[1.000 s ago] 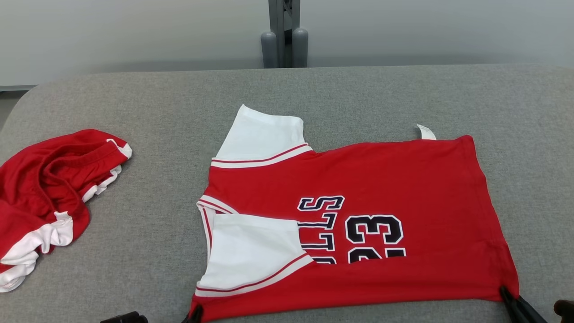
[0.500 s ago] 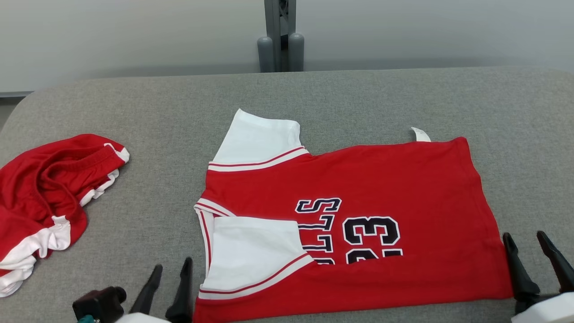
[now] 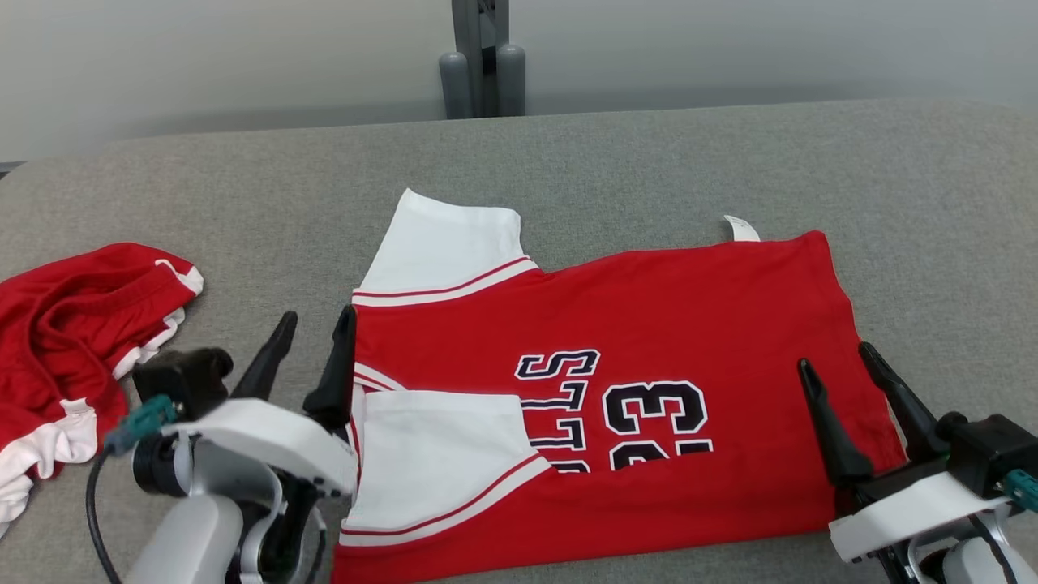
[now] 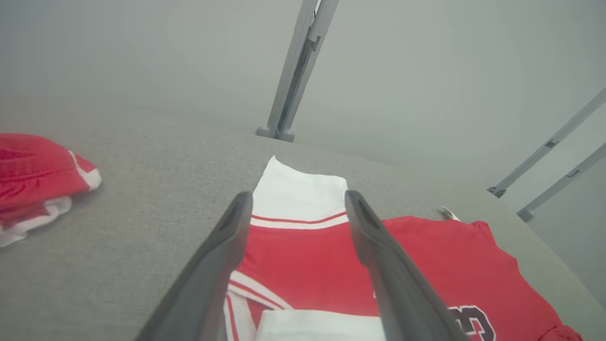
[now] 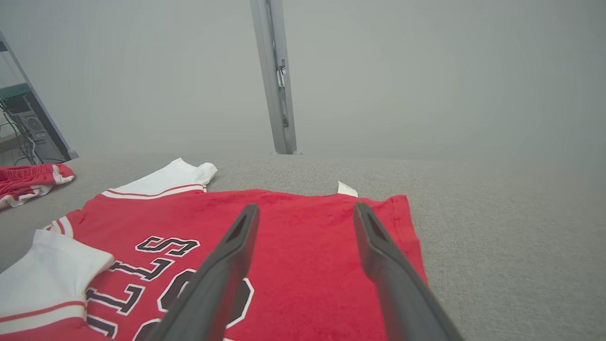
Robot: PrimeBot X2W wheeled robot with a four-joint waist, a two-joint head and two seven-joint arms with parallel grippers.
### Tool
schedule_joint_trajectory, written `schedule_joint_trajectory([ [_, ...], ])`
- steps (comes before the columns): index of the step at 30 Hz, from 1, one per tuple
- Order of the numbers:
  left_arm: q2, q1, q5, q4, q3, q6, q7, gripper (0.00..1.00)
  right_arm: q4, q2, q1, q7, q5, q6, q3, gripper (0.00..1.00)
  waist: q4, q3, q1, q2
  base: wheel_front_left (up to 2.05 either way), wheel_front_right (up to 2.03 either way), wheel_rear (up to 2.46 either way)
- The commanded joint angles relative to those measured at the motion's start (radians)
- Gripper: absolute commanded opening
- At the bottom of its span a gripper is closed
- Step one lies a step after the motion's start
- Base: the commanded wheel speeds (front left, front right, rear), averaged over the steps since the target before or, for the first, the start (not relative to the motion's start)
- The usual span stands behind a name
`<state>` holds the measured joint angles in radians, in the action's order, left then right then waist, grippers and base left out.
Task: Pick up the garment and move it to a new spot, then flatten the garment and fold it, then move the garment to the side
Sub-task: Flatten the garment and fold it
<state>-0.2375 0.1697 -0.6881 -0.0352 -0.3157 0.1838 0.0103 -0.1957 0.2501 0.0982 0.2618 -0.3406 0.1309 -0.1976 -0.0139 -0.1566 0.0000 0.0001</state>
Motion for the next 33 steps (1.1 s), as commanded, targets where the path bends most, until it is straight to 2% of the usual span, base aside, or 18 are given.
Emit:
schedule_joint_trajectory([
  [1, -0.012, 0.046, -0.001, -0.019, 0.0, -0.011, 0.014, 1.0, 0.0, 0.005, 0.022, 0.005, 0.007, 0.0, -0.001, 1.0, -0.018, -0.022, 0.0, -0.0001, 0.0, 0.0, 0.0],
  [6, -0.049, 0.228, -0.027, -0.149, 0.002, -0.037, 0.153, 1.0, -0.002, -0.005, 0.088, 0.005, 0.011, 0.0, -0.016, 1.0, -0.072, -0.085, 0.0, -0.0001, 0.0, 0.0, 0.0],
  [14, -0.104, 0.54, -0.114, -0.356, 0.007, -0.087, 0.45, 1.0, 0.007, -0.034, 0.15, 0.005, 0.018, 0.0, -0.024, 1.0, -0.137, -0.183, 0.0, -0.0001, 0.0, 0.0, 0.0],
  [20, -0.153, 0.719, -0.14, -0.468, -0.007, -0.103, 0.635, 1.0, 0.012, -0.063, 0.179, 0.006, 0.019, 0.0, -0.04, 1.0, -0.18, -0.246, 0.0, -0.0001, 0.0, 0.0, 0.0],
  [27, -0.216, 0.821, -0.097, -0.554, -0.064, -0.133, 0.761, 1.0, 0.012, -0.09, 0.194, 0.005, 0.016, 0.0, -0.041, 1.0, -0.225, -0.294, 0.0, -0.0001, 0.0, 0.0, 0.0],
  [33, -0.241, 0.846, -0.072, -0.588, -0.082, -0.137, 0.775, 1.0, 0.01, -0.107, 0.208, 0.005, 0.01, 0.0, -0.058, 1.0, -0.263, -0.326, 0.0, -0.0001, 0.0, 0.0, 0.0],
])
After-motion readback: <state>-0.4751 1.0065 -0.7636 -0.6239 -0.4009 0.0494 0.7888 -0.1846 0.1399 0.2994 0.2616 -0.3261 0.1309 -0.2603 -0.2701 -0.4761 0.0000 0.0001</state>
